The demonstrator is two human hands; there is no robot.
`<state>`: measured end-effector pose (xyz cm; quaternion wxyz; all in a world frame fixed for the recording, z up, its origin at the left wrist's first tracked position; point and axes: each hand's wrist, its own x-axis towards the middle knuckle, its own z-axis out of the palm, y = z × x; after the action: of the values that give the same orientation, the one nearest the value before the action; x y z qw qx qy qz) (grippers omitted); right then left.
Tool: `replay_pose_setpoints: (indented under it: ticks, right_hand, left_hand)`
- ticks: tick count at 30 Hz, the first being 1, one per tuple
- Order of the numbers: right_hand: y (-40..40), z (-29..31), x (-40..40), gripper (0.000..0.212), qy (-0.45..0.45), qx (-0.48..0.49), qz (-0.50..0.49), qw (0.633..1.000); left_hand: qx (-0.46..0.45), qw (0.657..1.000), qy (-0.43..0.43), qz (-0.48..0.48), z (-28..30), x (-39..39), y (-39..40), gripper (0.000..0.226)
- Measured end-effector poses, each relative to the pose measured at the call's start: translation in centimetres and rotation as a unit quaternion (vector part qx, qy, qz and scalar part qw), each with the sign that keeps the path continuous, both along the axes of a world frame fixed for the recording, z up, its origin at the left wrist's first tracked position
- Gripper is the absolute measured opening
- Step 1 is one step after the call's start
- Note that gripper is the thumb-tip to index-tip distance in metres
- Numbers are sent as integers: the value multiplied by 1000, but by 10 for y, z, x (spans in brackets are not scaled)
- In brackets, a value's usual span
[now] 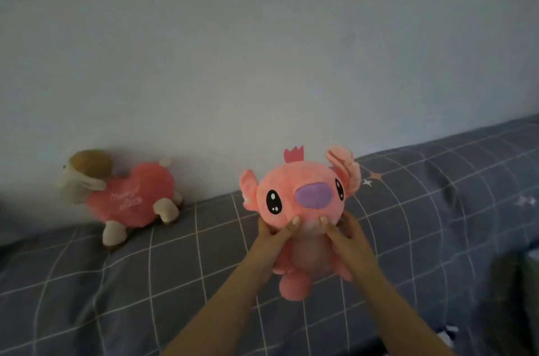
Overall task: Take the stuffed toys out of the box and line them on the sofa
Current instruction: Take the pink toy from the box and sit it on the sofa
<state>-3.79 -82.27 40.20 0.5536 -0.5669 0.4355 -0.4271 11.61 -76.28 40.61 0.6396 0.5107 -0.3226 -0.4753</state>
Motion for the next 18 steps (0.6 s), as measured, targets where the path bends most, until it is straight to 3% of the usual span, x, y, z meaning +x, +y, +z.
replay_pose_setpoints:
  ticks: [3, 8, 12, 15, 18]
  right_hand:
    - [-66, 26, 32, 76, 30, -54, 46, 997]
    - [-134, 60, 84, 71, 28, -79, 118, 989]
    - [-164, 32, 114, 65, 43, -74, 116, 989]
    - [-172, -2, 118, 67, 104, -64, 80, 989]
    - [-176, -23, 114, 66, 159, -114, 48, 980]
  left_hand:
    - [-35, 998, -27, 43, 23, 26, -51, 104]
    - [-102, 986, -69, 112, 50, 72, -112, 96]
    - [-72, 974, -133, 166, 40, 92, -136, 101]
    - [-43, 969, -177, 168, 14, 88, -144, 99]
    - [11, 965, -181, 187, -10, 85, -150, 93]
